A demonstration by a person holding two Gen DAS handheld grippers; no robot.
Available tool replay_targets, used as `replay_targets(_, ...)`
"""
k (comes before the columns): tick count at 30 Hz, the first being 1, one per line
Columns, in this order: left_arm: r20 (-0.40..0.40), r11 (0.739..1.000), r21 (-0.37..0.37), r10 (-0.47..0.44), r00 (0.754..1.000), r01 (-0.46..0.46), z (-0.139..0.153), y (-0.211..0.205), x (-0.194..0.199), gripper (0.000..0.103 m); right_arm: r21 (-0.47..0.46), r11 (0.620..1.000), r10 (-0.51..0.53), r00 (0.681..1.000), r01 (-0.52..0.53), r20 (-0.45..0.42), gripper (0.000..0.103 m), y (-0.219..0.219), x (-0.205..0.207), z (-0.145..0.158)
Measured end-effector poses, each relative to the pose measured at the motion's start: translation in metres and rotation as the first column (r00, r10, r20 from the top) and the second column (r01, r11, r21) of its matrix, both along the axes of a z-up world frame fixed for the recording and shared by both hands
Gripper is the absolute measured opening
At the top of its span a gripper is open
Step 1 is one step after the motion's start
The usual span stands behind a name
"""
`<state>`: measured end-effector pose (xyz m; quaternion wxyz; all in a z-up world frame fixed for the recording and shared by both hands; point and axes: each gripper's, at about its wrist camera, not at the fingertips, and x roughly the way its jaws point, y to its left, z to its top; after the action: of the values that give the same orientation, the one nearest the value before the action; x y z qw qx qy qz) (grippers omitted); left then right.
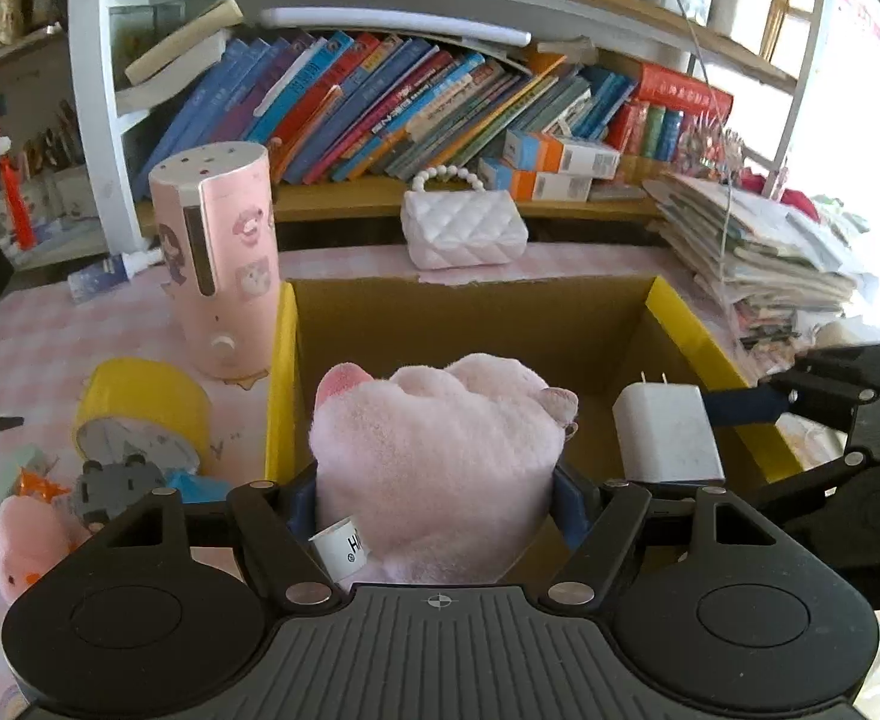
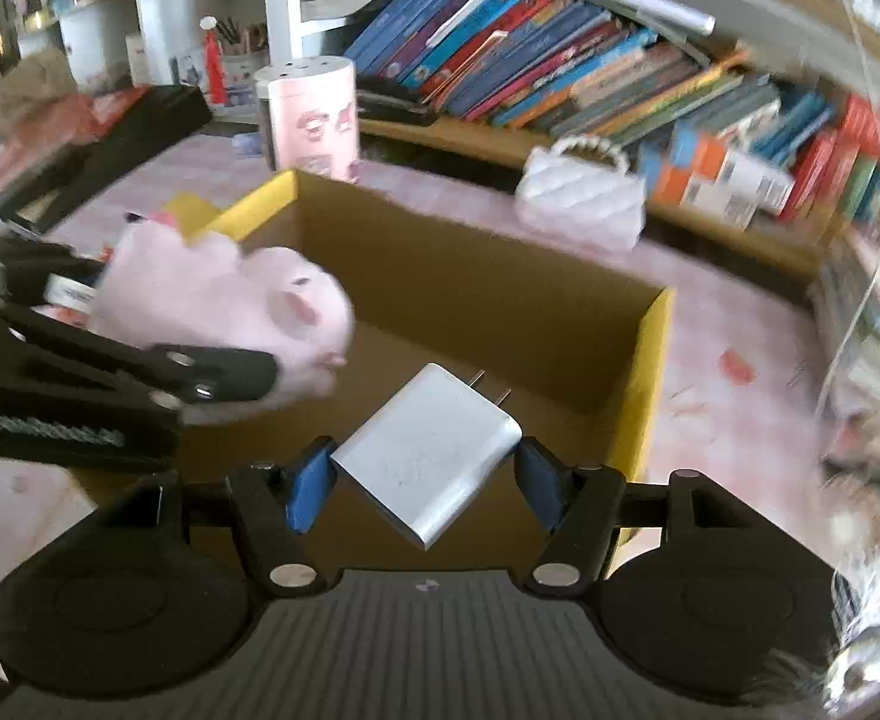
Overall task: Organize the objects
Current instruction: 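Lower both tools into the yellow box and open them, releasing pig and charger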
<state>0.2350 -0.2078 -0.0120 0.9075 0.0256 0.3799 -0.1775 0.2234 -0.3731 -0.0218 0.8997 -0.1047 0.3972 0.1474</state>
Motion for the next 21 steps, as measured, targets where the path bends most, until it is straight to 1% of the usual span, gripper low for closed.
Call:
replay_targets(2,-0.012,1.000,0.018,-0.004,1.000,0.004,-0.005,-0.004,0.004,0.073,-0.044,0.999,0.028,1.000,-0.028,0.000,0.063,0.004,0.005,-0.005)
replay_targets(3,-0.002,0.999,0.035,-0.017,1.000,0.017,-0.007,-0.007,0.005,0.074,-0.065,0.997,0.046,0.999,-0.046,-0.005,0.063,0.006,0.007,-0.009)
replay_targets(5,-0.017,0.997,0.062,-0.036,0.999,0.037,-0.013,-0.014,0.008,0.074,-0.112,0.991,0.075,0.997,-0.078,-0.034,0.063,0.011,0.013,-0.021)
replay_targets(6,-0.006,0.996,0.076,-0.048,0.999,0.048,-0.014,-0.016,0.007,0.075,-0.132,0.987,0.083,0.995,-0.090,-0.052,0.063,0.013,0.016,-0.027)
replay_targets(7,-0.004,0.994,0.092,-0.062,0.998,0.062,-0.016,-0.019,0.007,0.076,-0.170,0.979,0.102,0.993,-0.110,-0.051,0.063,0.016,0.016,-0.031)
replay_targets(8,0.001,0.991,0.113,-0.076,0.997,0.076,-0.018,-0.023,0.007,0.076,-0.190,0.973,0.120,0.991,-0.129,-0.056,0.063,0.020,0.015,-0.032)
replay_targets(9,0.003,0.986,0.136,-0.094,0.996,0.093,-0.020,-0.027,0.006,0.076,-0.194,0.971,0.132,0.989,-0.142,-0.067,0.063,0.021,0.015,-0.033)
replay_targets(11,0.002,0.980,0.159,-0.117,0.993,0.116,-0.022,-0.032,0.005,0.076,-0.212,0.968,0.122,0.990,-0.135,-0.075,0.063,0.021,0.014,-0.035)
replay_targets(13,0.003,0.981,0.145,-0.131,0.991,0.129,-0.022,-0.034,0.005,0.076,-0.223,0.967,0.109,0.991,-0.125,-0.083,0.063,0.018,0.013,-0.036)
replay_targets(18,-0.001,0.975,0.159,-0.156,0.988,0.154,-0.021,-0.044,0.001,0.076,-0.224,0.971,0.069,0.994,-0.086,-0.082,0.063,0.012,0.004,-0.037)
replay_targets(21,-0.006,0.973,0.165,-0.163,0.987,0.162,-0.022,-0.046,0.000,0.077,-0.226,0.971,0.063,0.994,-0.081,-0.085,0.063,0.009,0.003,-0.037)
